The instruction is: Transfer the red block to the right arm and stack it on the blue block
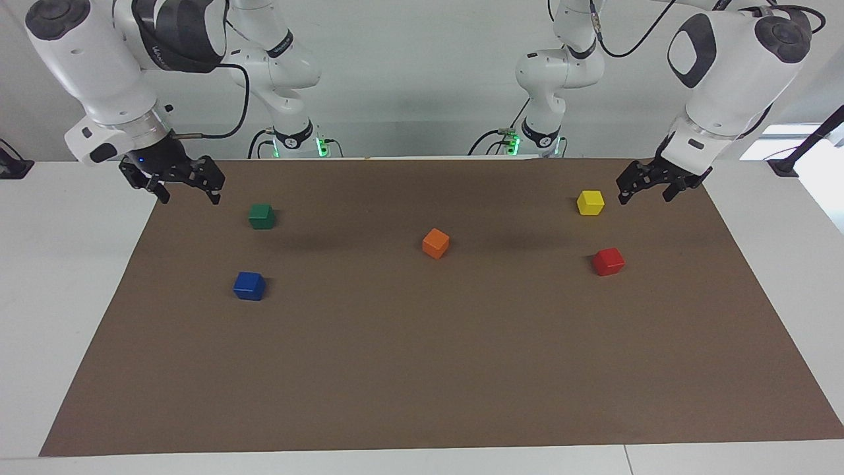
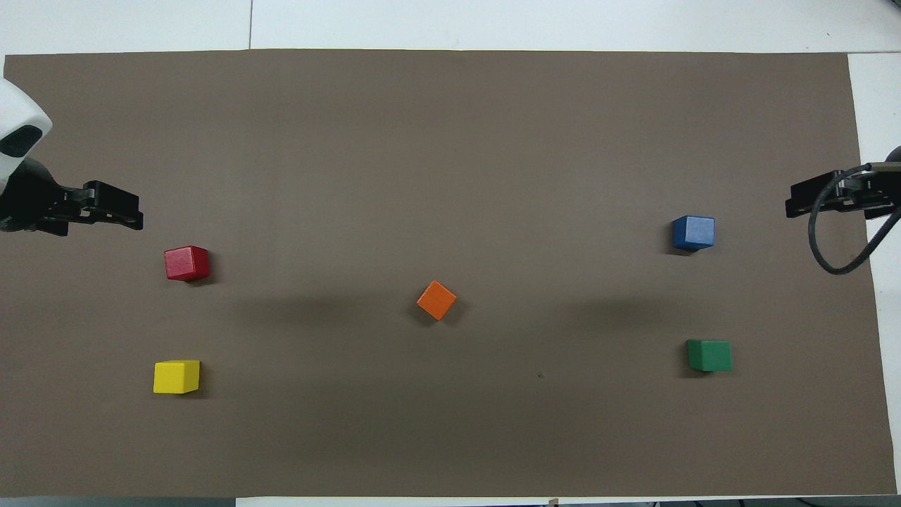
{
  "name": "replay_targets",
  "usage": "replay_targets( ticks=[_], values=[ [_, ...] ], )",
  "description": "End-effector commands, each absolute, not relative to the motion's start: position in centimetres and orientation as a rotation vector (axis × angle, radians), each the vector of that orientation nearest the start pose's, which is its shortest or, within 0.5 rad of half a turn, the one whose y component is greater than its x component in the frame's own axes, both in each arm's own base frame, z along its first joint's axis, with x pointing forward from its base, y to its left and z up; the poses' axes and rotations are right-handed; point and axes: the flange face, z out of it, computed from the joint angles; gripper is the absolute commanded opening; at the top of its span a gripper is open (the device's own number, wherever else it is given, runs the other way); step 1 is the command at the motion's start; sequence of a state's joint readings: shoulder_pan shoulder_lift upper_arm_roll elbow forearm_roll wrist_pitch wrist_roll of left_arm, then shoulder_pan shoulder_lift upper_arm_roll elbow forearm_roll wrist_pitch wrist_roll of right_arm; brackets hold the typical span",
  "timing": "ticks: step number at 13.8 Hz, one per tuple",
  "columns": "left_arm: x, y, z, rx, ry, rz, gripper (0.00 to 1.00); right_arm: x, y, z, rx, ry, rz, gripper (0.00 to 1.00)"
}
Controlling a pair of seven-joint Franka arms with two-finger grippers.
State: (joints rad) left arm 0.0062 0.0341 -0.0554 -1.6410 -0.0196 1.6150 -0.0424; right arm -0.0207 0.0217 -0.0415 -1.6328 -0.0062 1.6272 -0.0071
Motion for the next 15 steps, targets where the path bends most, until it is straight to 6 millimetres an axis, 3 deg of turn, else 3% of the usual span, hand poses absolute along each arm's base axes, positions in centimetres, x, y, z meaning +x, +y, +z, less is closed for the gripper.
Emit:
replay_targets(
  ticks=[1, 8, 11, 12, 15],
  values=[
    [55.8, -2.7, 57.7, -3.141, -0.005, 0.068, 1.00, 55.5, -3.8, 58.9, -3.140, 0.099, 0.051, 1.00],
    [56.0, -2.2, 57.7, -3.141, -0.029, 0.087, 1.00, 55.5, -3.3, 59.0, -3.140, 0.089, 0.048, 1.00],
    [56.4, -0.2, 57.6, -3.143, -0.075, 0.029, 1.00, 55.5, -3.2, 59.0, -3.139, 0.087, 0.048, 1.00],
    [56.5, 0.0, 57.1, -3.142, -0.080, 0.029, 1.00, 55.5, -3.3, 59.0, -3.140, 0.087, 0.048, 1.00],
    [57.0, -0.3, 53.3, -3.139, -0.070, 0.077, 1.00, 55.5, -3.3, 59.0, -3.141, 0.067, 0.051, 1.00]
  ],
)
